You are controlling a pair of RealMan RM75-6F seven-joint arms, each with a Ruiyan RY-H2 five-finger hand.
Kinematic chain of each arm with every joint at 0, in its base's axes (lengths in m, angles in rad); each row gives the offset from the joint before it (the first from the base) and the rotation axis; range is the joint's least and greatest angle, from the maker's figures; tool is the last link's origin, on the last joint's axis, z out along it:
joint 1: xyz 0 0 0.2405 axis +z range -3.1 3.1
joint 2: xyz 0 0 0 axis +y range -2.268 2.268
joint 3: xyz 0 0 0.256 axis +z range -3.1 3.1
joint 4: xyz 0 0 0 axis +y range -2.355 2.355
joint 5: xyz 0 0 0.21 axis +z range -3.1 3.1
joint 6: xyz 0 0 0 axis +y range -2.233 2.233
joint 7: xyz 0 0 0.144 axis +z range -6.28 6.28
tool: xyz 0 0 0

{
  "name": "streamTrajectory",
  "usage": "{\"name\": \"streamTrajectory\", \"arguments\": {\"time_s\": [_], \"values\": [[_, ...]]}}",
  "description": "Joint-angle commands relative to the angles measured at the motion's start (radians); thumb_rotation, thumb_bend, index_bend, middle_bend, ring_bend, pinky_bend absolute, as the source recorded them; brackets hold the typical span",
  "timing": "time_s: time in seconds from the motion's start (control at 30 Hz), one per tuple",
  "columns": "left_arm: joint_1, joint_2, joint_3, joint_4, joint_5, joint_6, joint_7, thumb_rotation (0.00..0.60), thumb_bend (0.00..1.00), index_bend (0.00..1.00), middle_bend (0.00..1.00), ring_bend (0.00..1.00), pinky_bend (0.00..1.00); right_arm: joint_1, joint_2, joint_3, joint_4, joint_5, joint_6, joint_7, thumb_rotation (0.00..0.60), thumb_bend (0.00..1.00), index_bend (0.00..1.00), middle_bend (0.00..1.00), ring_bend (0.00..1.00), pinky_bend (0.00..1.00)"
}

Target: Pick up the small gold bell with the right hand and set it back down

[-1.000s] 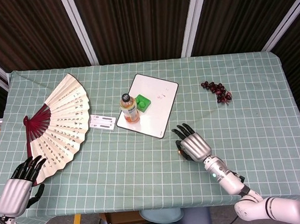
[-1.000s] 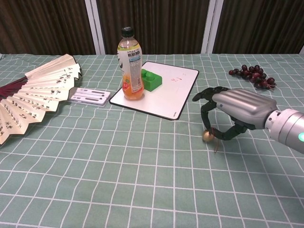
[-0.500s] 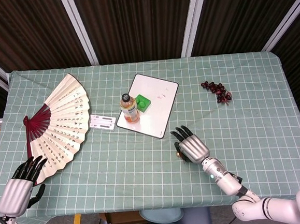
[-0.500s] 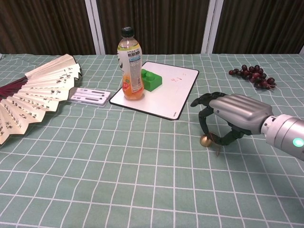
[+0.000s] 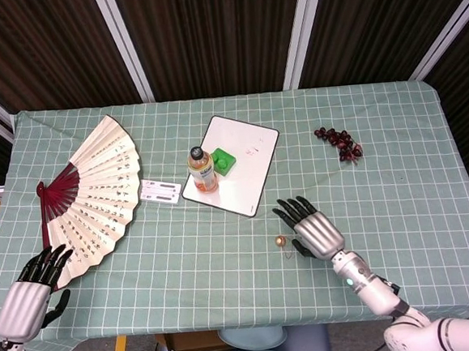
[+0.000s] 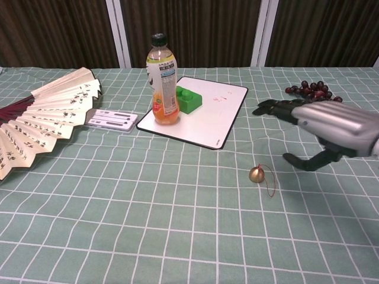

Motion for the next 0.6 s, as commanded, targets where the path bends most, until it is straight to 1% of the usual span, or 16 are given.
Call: {"name": "streamTrajectory", "arguments": {"time_s": [0.03, 0.07, 0.13, 0.2, 0.23, 0.27, 0.3, 0.37, 0.6], "values": [[0.004, -0.001, -0.004, 0.003, 0.003, 0.013, 0.000, 0.600, 0.47, 0.06, 0.04, 0.03, 0.16, -0.128, 0.162, -0.095, -0.129, -0.094, 0.169, -0.001, 0.600, 0.55, 0.00, 0.02, 0.00, 0.00], [0.005, -0.004, -0.005, 0.005, 0.005, 0.018, 0.004, 0.600, 0.47, 0.06, 0.03, 0.02, 0.16, -0.175, 0.209, -0.130, -0.153, -0.100, 0.213, -0.004, 0.600, 0.55, 0.00, 0.01, 0.00, 0.00], [0.010, -0.010, -0.006, 0.007, 0.006, 0.024, 0.018, 0.600, 0.47, 0.06, 0.00, 0.00, 0.15, -0.265, 0.262, -0.177, -0.168, -0.108, 0.313, 0.012, 0.600, 0.55, 0.00, 0.00, 0.00, 0.00], [0.012, -0.015, -0.003, 0.007, 0.011, 0.027, 0.028, 0.600, 0.47, 0.06, 0.00, 0.00, 0.14, -0.336, 0.272, -0.200, -0.125, -0.141, 0.414, 0.067, 0.600, 0.53, 0.00, 0.00, 0.00, 0.00], [0.012, -0.017, -0.001, 0.007, 0.016, 0.028, 0.032, 0.600, 0.47, 0.06, 0.00, 0.00, 0.13, -0.365, 0.269, -0.202, -0.097, -0.151, 0.458, 0.100, 0.600, 0.52, 0.00, 0.00, 0.00, 0.00], [0.012, -0.019, 0.001, 0.007, 0.024, 0.030, 0.036, 0.600, 0.47, 0.06, 0.00, 0.00, 0.12, -0.386, 0.274, -0.204, -0.083, -0.155, 0.481, 0.108, 0.600, 0.51, 0.00, 0.00, 0.00, 0.00], [0.011, -0.021, 0.002, 0.008, 0.030, 0.032, 0.040, 0.600, 0.47, 0.05, 0.00, 0.00, 0.12, -0.387, 0.289, -0.210, -0.079, -0.181, 0.488, 0.126, 0.600, 0.50, 0.00, 0.00, 0.00, 0.00], [0.013, -0.025, 0.003, 0.007, 0.032, 0.033, 0.052, 0.600, 0.47, 0.05, 0.00, 0.00, 0.12, -0.397, 0.302, -0.197, -0.078, -0.202, 0.524, 0.197, 0.600, 0.50, 0.00, 0.00, 0.00, 0.00], [0.020, -0.028, 0.016, -0.008, 0.053, 0.036, 0.085, 0.600, 0.47, 0.05, 0.00, 0.00, 0.11, -0.421, 0.327, -0.180, -0.088, -0.208, 0.519, 0.196, 0.600, 0.50, 0.00, 0.00, 0.00, 0.00]]}}
